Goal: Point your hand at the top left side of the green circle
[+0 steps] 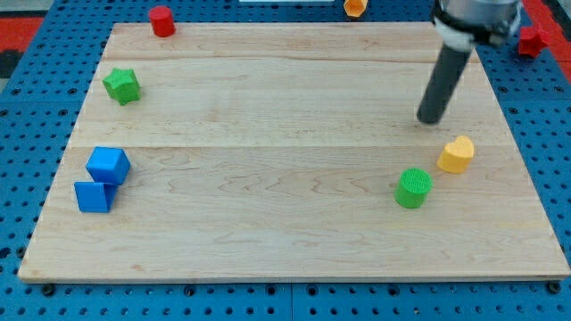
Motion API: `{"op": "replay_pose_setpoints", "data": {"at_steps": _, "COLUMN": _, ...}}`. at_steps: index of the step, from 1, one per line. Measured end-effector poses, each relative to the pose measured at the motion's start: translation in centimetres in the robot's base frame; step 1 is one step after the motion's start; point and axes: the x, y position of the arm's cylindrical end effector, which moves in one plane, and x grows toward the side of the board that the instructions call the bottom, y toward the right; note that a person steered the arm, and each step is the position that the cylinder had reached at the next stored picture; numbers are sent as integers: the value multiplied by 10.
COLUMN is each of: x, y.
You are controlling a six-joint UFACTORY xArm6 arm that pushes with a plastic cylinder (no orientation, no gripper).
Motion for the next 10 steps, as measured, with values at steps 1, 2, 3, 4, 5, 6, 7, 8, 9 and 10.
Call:
{"op": "replay_pose_setpoints", "data": {"at_steps": 1, "x": -51, "y": -124}}
{"op": "replay_pose_setpoints", "data": {"at_steps": 2, "x": 10, "y": -259}}
{"op": "replay_pose_setpoints", "data": {"at_steps": 3, "x": 141, "y": -197}}
{"op": "replay_pose_setpoints", "data": {"at_steps": 4, "x": 53, "y": -261}}
{"op": "replay_pose_setpoints", "data": {"at_steps": 5, "x": -41, "y": -325}}
{"op": "replay_pose_setpoints", "data": {"at_steps": 6, "x": -132, "y": -283}}
{"op": "replay_pose_setpoints", "data": {"at_steps": 7, "x": -59, "y": -156}}
{"op": "replay_pose_setpoints", "data": {"at_steps": 8, "x": 37, "y": -76}}
{"op": "replay_pose_setpoints", "data": {"at_steps": 9, "x": 1, "y": -60}}
{"op": "replay_pose_setpoints", "data": {"at_steps": 10, "x": -59, "y": -39}}
